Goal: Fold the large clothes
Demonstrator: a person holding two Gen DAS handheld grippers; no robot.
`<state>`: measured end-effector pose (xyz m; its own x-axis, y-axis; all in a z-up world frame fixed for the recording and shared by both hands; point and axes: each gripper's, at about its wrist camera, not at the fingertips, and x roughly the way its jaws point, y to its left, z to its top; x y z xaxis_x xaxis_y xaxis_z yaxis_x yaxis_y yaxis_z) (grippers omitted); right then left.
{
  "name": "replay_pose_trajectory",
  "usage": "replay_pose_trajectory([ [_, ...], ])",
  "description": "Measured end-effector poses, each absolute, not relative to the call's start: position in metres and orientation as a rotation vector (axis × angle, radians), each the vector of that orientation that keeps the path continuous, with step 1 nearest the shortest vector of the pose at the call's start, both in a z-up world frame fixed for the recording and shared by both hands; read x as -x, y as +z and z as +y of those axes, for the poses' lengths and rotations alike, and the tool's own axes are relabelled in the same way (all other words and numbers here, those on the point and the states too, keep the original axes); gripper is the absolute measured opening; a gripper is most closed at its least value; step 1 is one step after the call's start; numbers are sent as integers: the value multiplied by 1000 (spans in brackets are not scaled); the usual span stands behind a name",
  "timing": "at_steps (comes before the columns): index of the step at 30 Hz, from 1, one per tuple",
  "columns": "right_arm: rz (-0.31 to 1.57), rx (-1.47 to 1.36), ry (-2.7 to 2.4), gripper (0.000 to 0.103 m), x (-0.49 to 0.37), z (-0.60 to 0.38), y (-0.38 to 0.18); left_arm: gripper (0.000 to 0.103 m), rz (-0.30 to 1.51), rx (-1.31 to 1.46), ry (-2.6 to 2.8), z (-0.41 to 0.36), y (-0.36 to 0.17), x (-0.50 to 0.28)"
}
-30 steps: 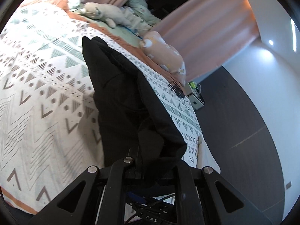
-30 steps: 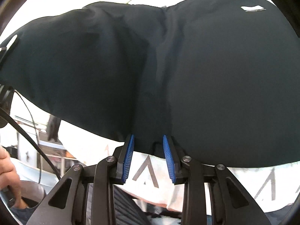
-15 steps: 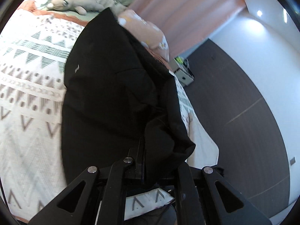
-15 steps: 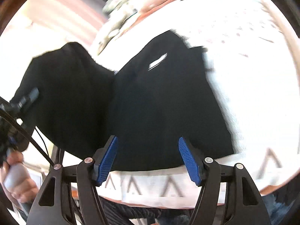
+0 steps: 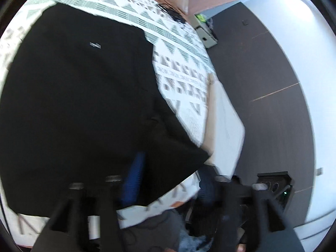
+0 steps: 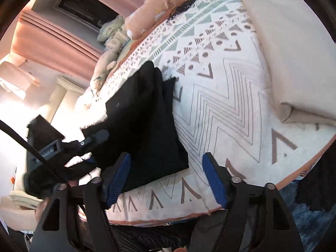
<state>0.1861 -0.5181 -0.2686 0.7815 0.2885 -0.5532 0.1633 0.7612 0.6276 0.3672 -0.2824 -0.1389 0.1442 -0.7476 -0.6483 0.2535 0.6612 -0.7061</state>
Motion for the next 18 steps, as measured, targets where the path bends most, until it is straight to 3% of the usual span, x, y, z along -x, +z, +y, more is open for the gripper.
replay_pose_trajectory([
  [1, 676, -717, 78, 77, -162, -516, -240, 85, 1216, 499, -776, -283, -136, -365],
  [2, 665, -716, 84, 78, -154, -518, -229, 86, 1198, 495, -778, -282, -132, -363],
  [7, 633, -717, 142, 78, -100, -503, -157, 86, 1123, 487, -732, -256, -117, -360],
  [18, 641, -615, 198, 78, -131, -459, -146, 86, 1038, 472, -502, -159, -123, -355],
])
